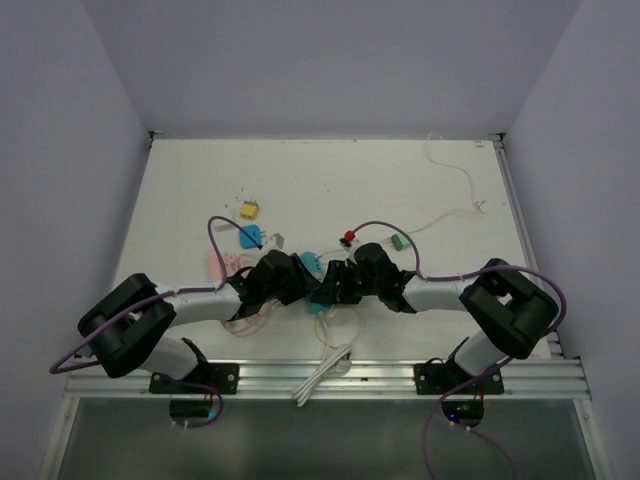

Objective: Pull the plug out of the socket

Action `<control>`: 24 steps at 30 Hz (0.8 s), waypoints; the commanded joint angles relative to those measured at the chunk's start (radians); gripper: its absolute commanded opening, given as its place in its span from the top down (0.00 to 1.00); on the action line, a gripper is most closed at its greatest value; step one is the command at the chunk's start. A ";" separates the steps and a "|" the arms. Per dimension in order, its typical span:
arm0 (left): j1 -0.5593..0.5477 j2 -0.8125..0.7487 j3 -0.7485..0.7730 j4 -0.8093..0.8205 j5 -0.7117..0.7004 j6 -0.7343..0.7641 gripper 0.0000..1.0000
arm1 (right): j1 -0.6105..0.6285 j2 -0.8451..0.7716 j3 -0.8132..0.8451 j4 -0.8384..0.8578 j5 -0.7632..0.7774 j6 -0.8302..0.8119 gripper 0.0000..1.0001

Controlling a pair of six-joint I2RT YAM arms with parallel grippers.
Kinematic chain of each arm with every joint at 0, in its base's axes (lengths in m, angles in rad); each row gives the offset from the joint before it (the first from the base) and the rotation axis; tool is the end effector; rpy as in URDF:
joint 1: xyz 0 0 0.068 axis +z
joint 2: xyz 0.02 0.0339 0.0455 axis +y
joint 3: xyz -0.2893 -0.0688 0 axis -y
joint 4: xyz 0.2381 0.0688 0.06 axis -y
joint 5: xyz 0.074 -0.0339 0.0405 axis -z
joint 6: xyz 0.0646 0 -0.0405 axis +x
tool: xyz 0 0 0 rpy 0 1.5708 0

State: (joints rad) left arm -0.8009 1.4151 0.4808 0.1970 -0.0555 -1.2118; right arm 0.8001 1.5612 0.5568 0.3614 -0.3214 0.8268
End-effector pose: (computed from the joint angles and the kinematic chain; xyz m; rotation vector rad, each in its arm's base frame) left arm 0.1887 -0.1895 0.1504 -0.5410 2.4454 -0.8995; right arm 0.1971 0.2322 0.1529 -0.1672 2.4709 1.1723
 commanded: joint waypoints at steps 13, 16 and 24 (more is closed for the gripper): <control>-0.014 0.016 0.018 0.025 -0.035 -0.003 0.92 | -0.004 -0.116 0.000 0.008 0.007 -0.047 0.41; -0.015 0.002 0.019 0.006 -0.035 0.018 0.99 | -0.004 -0.168 0.028 -0.087 0.041 -0.087 0.28; -0.014 -0.028 0.039 -0.062 -0.027 0.103 1.00 | -0.058 -0.341 0.061 -0.304 0.087 -0.196 0.23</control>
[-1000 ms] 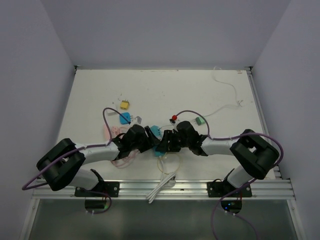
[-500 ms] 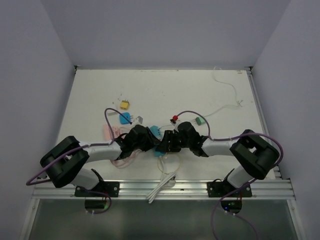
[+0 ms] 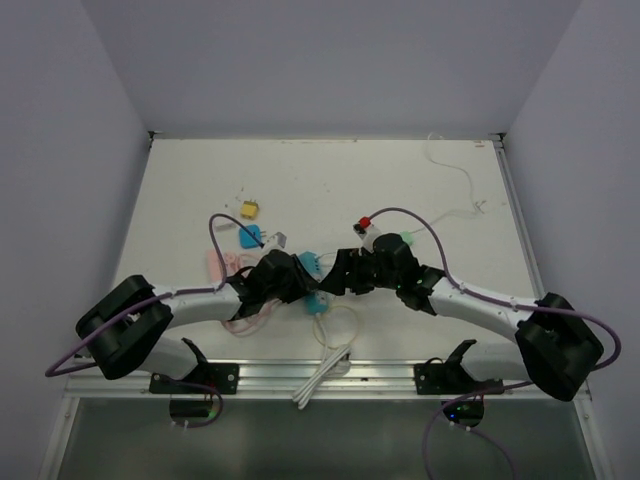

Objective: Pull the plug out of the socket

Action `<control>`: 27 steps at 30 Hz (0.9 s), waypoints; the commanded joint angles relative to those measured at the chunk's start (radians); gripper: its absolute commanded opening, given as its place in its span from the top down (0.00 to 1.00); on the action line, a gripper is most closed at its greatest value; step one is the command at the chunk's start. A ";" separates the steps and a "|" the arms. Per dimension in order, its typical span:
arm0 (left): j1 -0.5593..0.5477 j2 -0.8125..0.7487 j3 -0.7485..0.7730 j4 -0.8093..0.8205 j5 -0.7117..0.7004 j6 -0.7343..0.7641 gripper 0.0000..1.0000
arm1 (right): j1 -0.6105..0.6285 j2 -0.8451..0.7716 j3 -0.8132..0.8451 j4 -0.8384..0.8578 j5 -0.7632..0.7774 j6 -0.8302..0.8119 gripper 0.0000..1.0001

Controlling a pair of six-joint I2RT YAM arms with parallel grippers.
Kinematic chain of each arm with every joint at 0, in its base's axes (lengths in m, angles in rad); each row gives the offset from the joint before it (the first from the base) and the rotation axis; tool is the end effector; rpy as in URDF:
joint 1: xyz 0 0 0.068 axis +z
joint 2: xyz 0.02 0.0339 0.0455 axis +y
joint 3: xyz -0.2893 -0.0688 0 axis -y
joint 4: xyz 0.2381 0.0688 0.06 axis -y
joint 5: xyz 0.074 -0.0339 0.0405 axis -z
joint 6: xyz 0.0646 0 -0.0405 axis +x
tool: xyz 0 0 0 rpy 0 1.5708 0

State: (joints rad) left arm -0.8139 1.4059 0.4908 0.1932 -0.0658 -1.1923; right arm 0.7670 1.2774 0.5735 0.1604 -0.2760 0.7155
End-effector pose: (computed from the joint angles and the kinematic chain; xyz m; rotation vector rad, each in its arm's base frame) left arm 0.1879 -0.1928 0.1552 -0.5035 2.4329 -0.9026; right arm 0.1845 0.2023 0.2117 -0.2410 2.3099 1.1191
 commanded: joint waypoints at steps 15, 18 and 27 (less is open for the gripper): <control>-0.001 -0.022 0.055 -0.086 0.040 0.114 1.00 | -0.149 0.034 0.132 -0.046 0.032 0.008 0.44; -0.001 -0.007 0.048 -0.037 0.060 0.079 1.00 | -0.144 0.108 0.121 0.068 0.027 0.076 0.46; -0.001 -0.012 0.034 -0.025 0.072 0.051 1.00 | -0.112 0.224 0.120 0.163 0.119 0.101 0.47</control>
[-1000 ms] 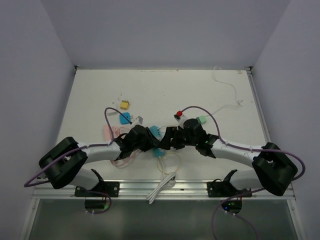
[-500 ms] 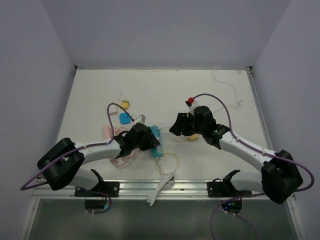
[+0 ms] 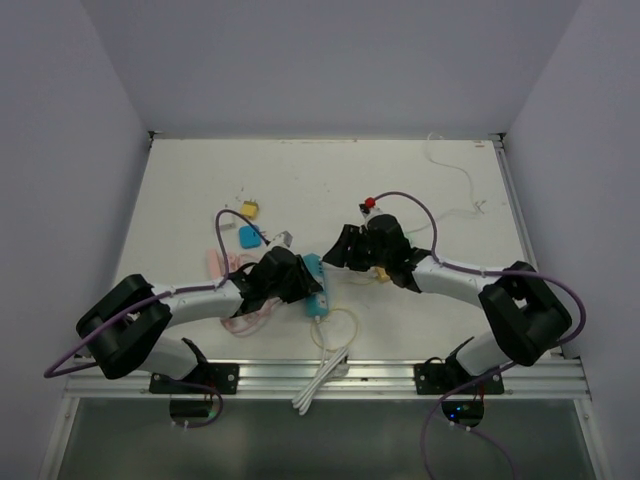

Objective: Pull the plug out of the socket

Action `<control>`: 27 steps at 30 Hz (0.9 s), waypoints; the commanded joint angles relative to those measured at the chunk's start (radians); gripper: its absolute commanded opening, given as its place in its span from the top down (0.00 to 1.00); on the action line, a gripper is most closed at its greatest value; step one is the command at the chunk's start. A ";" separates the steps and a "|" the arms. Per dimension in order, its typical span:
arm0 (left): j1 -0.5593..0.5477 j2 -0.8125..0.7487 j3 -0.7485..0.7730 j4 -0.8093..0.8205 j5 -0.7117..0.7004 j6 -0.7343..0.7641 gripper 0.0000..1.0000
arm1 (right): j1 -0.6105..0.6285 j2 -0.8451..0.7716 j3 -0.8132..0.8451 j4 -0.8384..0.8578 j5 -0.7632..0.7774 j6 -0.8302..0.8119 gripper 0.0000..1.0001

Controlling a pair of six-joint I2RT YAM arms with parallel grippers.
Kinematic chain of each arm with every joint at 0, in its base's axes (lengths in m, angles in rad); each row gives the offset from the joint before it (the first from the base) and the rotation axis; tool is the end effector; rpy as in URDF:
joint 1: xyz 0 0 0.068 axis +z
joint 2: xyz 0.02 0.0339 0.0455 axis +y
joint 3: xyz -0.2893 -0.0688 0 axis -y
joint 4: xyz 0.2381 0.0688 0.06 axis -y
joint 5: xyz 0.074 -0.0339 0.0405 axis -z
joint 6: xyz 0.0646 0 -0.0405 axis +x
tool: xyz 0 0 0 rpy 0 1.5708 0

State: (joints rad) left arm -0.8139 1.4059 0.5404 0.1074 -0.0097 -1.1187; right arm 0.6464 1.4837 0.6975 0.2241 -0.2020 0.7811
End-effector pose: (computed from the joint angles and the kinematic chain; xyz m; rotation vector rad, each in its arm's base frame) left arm 0.1880 -0.1982 0.1612 -0.3892 2.4993 -0.8885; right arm 0.2490 0.2041 0.2024 0.0265 2.3091 1.0098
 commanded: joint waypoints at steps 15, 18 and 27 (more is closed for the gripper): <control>0.001 0.025 0.076 -0.087 0.014 0.152 1.00 | 0.065 -0.068 0.144 -0.341 0.154 -0.434 0.46; 0.002 0.054 0.145 -0.187 0.014 0.235 1.00 | 0.052 -0.088 0.178 -0.422 0.161 -0.598 0.46; 0.025 0.065 0.207 -0.288 0.066 0.348 1.00 | 0.048 0.030 0.254 -0.441 0.093 -0.810 0.48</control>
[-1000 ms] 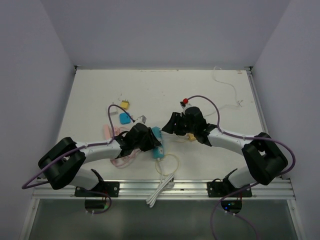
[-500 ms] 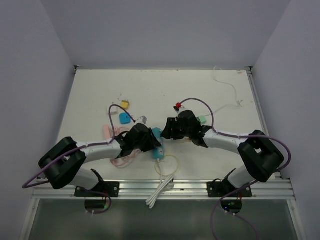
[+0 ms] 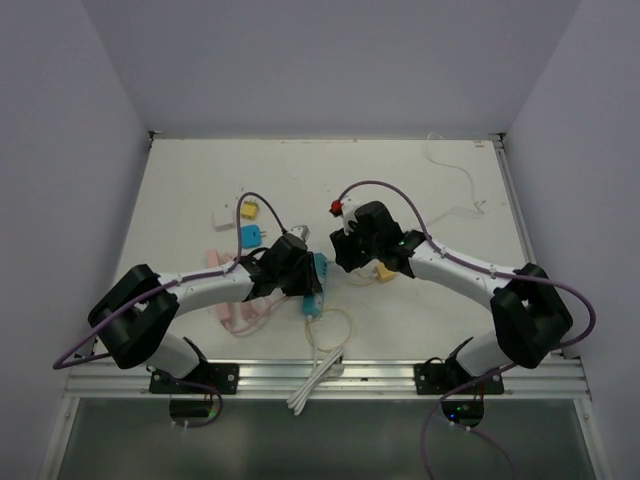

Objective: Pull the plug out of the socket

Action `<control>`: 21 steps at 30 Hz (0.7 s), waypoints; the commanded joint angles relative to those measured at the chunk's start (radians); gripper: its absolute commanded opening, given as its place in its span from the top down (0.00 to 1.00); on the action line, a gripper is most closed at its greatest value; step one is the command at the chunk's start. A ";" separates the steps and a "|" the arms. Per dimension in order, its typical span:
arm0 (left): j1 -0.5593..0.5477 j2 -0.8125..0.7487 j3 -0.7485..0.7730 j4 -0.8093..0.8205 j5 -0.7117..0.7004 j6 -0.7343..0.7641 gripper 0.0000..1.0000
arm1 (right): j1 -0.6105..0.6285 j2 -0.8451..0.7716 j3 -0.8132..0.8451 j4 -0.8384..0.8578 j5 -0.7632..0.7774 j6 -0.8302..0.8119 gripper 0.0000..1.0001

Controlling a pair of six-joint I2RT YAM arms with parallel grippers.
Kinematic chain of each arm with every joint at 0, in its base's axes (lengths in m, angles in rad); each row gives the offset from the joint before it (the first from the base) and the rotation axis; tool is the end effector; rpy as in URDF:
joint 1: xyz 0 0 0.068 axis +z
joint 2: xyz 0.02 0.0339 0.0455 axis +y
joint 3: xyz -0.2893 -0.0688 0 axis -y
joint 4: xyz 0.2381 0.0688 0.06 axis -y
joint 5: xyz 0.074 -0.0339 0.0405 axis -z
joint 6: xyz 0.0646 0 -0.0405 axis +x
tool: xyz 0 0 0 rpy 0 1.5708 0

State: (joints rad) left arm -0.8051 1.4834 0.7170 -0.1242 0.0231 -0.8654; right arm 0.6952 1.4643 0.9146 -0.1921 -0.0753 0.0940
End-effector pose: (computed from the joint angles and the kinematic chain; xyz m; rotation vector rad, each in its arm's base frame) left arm 0.2034 -0.2137 0.1720 -0.0681 2.6122 -0.7058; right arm 0.2470 0.2123 0.2344 -0.7361 2.2425 0.4812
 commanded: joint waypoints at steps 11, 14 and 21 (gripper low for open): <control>0.090 -0.026 0.024 -0.058 0.185 0.173 1.00 | 0.000 0.116 0.043 0.080 -0.126 -0.192 0.55; 0.109 -0.028 0.022 -0.058 0.210 0.180 1.00 | 0.000 0.122 0.047 0.100 -0.159 -0.200 0.56; 0.127 -0.020 0.024 -0.049 0.245 0.184 1.00 | 0.010 0.179 0.069 0.126 -0.207 -0.200 0.59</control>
State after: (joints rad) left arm -0.6880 1.4807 0.7204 -0.1764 0.2157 -0.7155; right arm 0.6991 1.6253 0.9432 -0.1219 -0.2348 -0.0837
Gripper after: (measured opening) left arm 0.391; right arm 0.417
